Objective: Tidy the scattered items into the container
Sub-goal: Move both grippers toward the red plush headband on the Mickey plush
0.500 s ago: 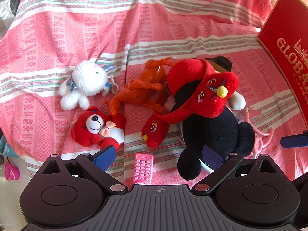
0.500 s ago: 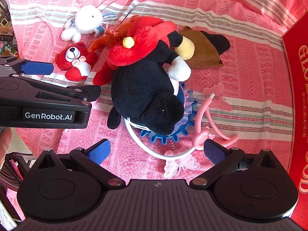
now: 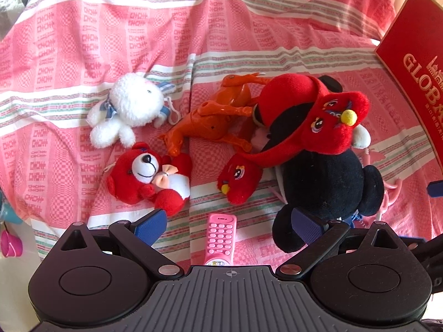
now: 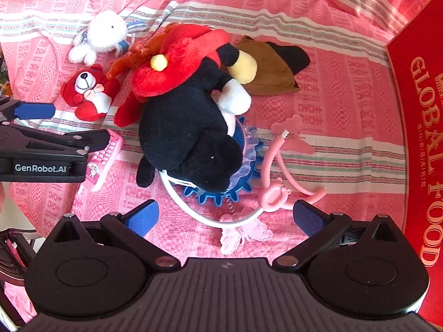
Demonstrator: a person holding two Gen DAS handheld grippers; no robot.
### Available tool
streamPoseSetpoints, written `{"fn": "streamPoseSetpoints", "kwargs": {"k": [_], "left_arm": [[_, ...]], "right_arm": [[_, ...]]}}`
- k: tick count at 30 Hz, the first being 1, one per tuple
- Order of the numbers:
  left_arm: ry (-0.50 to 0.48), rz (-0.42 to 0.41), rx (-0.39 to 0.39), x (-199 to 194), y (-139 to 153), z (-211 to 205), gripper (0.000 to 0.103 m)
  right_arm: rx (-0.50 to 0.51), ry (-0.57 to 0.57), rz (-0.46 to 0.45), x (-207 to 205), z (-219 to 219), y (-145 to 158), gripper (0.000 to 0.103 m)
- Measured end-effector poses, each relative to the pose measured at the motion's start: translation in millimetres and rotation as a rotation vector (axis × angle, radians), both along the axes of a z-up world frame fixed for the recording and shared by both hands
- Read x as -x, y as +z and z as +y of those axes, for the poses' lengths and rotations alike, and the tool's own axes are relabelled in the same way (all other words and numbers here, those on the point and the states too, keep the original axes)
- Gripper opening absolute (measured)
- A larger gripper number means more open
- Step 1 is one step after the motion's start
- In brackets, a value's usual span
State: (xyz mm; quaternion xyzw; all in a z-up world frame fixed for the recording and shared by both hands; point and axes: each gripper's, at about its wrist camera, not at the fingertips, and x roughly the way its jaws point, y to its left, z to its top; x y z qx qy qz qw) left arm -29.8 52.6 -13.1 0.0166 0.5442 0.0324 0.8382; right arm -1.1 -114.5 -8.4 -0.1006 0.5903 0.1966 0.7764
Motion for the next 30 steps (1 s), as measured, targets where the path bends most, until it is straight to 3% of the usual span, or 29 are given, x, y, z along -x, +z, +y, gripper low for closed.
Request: {"fn": "streamPoseSetpoints", "kwargs": {"k": [8,14,16,22,30], "left_arm": [[0.059,0.005,0.03,1,-7,37,0.101],[0.109,0.005,0.051,-7,-6,57,0.101],[0.11,0.01,0.045,-10,-6,59,0.101],[0.109,0.031,0.046,-18,-10,63,0.101],[0.066,0.039,0.081,-35,-12,47,0.101]], "right_arm": [[-0.023,-0.062,-0.136,-29,-8,41,0.102],[-0.134,-0.056,-0.209,-62,21,58,0.102],[-0.14,-0.032,-0.22,-72,36,53,0.1],[-0.104,-0.046,-0.155,-95,53,17,0.077],[-0.106,0.002,-0.146,-75,20,4,0.077]]}}
